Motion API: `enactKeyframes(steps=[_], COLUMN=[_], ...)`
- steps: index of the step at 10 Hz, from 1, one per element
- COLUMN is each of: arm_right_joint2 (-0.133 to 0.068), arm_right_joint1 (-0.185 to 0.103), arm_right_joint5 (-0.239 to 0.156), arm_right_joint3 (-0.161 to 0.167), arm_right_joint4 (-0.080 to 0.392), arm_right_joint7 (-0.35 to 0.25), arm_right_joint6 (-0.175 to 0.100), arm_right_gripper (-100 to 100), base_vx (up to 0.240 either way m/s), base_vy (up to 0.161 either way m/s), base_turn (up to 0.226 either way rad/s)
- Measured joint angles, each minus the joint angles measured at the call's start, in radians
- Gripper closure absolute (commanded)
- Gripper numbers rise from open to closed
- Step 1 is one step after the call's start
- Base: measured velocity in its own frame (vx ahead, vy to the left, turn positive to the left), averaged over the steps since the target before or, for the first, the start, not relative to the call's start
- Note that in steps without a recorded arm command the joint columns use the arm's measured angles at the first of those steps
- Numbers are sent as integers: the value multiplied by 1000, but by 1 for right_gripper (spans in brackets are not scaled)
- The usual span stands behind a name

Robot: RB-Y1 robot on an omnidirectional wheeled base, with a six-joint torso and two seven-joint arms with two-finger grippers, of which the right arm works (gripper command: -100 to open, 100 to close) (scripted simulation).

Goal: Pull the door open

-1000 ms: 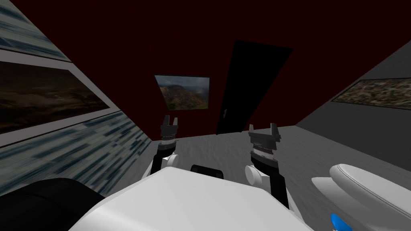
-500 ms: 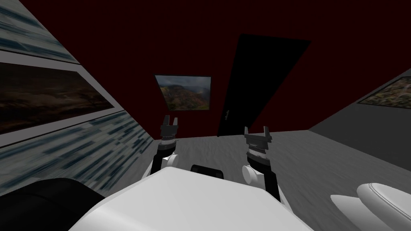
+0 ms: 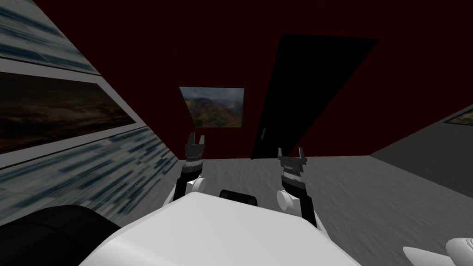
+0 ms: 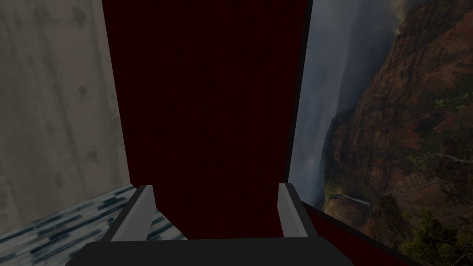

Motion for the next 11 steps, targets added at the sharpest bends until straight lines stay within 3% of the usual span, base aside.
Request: enactKeyframes(steps=[11], arm_right_joint2=[-47], arm_right_joint1=[-52], arm_right_joint5=[-126], arm_right_joint3=[62], arm_right_joint4=[227], arm_right_joint7=[-193], arm_right_joint6=[-55], arm_right_gripper=[-100], base_vx=[85], base_vy=[-66], base_turn=[103])
